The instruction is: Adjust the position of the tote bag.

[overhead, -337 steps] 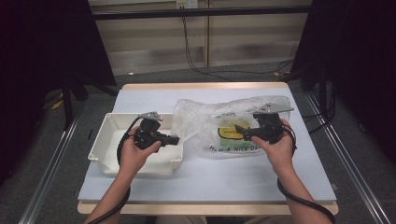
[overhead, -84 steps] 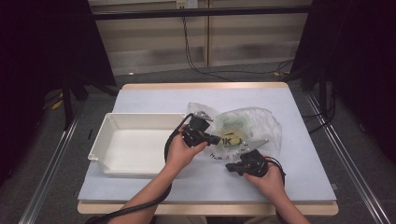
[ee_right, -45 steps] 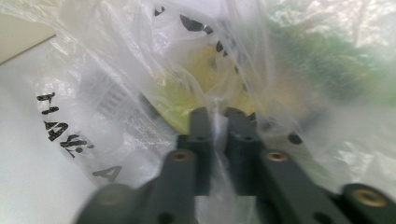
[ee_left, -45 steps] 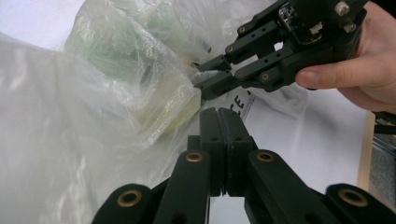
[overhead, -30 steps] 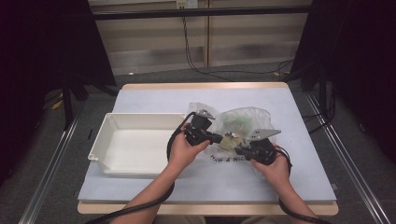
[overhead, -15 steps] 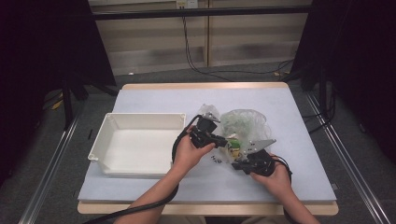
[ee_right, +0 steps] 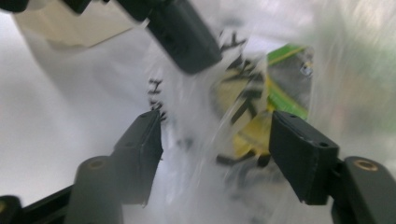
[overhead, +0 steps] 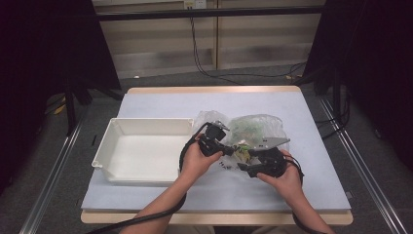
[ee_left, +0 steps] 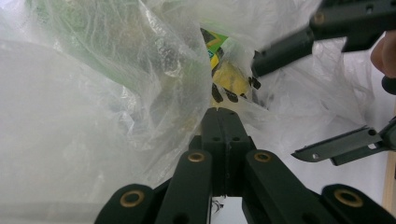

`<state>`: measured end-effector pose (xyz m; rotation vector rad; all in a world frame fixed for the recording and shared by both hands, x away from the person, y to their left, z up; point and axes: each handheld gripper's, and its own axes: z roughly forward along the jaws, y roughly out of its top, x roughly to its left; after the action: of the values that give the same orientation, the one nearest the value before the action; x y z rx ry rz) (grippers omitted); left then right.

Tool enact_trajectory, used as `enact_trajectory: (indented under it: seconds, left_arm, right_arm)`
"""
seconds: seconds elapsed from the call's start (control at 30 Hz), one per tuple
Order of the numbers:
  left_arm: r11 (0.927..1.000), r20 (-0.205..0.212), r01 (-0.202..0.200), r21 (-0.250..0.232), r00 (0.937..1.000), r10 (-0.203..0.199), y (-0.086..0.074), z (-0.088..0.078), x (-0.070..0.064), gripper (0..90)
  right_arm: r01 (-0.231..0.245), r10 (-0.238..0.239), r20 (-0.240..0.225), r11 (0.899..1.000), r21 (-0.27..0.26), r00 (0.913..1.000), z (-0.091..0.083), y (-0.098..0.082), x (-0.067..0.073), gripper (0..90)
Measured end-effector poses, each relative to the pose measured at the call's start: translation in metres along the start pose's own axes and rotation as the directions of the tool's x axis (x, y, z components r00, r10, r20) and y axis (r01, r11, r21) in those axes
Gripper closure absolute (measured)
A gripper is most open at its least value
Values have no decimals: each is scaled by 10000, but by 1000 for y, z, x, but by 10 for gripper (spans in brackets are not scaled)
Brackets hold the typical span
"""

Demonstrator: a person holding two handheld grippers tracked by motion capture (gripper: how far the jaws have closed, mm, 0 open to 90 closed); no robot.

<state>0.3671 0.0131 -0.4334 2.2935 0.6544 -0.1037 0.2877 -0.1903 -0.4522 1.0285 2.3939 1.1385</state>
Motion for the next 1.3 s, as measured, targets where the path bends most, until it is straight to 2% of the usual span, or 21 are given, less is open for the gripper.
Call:
enact_trajectory:
  seconds: [0.1,0.17,0.2,0.23,0.27,0.33,0.37,0.4,0.47,0.5,0.6,0.63,0.8,0.83,0.93,0.97,1.13,1.2,1.3]
  left_arm:
    - [10000,57,6,-13,10000,-6,0,-2,0,900]
    - [9999,168,-48,-151,9998,50,0,-3,0,900]
    - [9998,84,-106,-149,9999,107,1,-4,-1,900]
    - [9996,206,-25,-281,9998,31,2,-5,-1,900]
    - [9996,206,-25,-281,9998,31,2,-5,-1,900]
    - [9996,182,-31,-277,9998,36,3,-7,-1,900]
    - [9993,129,46,-364,9999,-42,3,-7,0,900]
    - [9993,129,46,-364,9999,-42,3,-7,0,900]
    - [9993,69,63,-370,10000,-61,3,-7,0,900]
    - [9995,-16,78,-294,10000,-78,2,-7,0,900]
    - [9995,-161,67,-311,9998,-72,2,-6,0,897]
    - [9996,-213,29,-296,9998,-35,1,-3,-1,862]
    - [9996,-190,87,-263,9998,-92,-1,1,-1,853]
    - [9995,-185,164,-255,9997,-169,-1,3,-1,848]
    - [9996,-272,143,-256,9995,-150,-1,8,-3,776]
    - [9997,-238,164,-183,9996,-168,-2,10,-4,769]
    - [9990,-215,316,-315,9992,-323,-2,14,-4,757]
    - [9989,-187,289,-369,9994,-296,-2,14,-6,743]
    - [9982,-33,233,-557,9997,-235,1,12,-10,745]
  right_arm:
    - [52,-54,223,9999,90,9997,8,6,-3,315]
    - [197,-203,224,9995,234,9995,15,10,-5,320]
    - [329,-339,298,9989,327,9990,19,12,-5,322]
    - [315,-336,346,9976,613,9988,24,14,-6,353]
    - [315,-336,346,9976,613,9988,24,14,-6,353]
    - [239,-242,25,9971,729,9997,30,14,-9,467]
    - [264,-233,-433,9970,724,9988,33,12,-9,629]
    - [264,-233,-433,9970,724,9988,33,12,-9,629]
    - [403,-331,-940,9963,759,9950,34,10,-7,760]
    - [662,-572,-1089,9946,803,9924,31,7,-2,827]
    - [839,-744,-1316,9941,686,9885,28,5,3,838]
    - [1035,-939,-1246,9919,732,9878,24,2,9,846]
    - [1329,-1194,-1444,9873,876,9823,19,-6,19,845]
    - [1275,-1129,-1478,9875,930,9825,19,-8,21,845]
    - [1445,-1262,-1558,9831,1125,9797,21,-15,23,841]
    - [1245,-1062,-1598,9862,1089,9814,22,-17,24,839]
    - [1194,-1007,-1608,9866,1115,9818,21,-18,23,834]
    - [1069,-878,-1654,9882,1101,9823,22,-18,23,839]
    - [1108,-925,-1559,9874,1131,9834,23,-16,22,843]
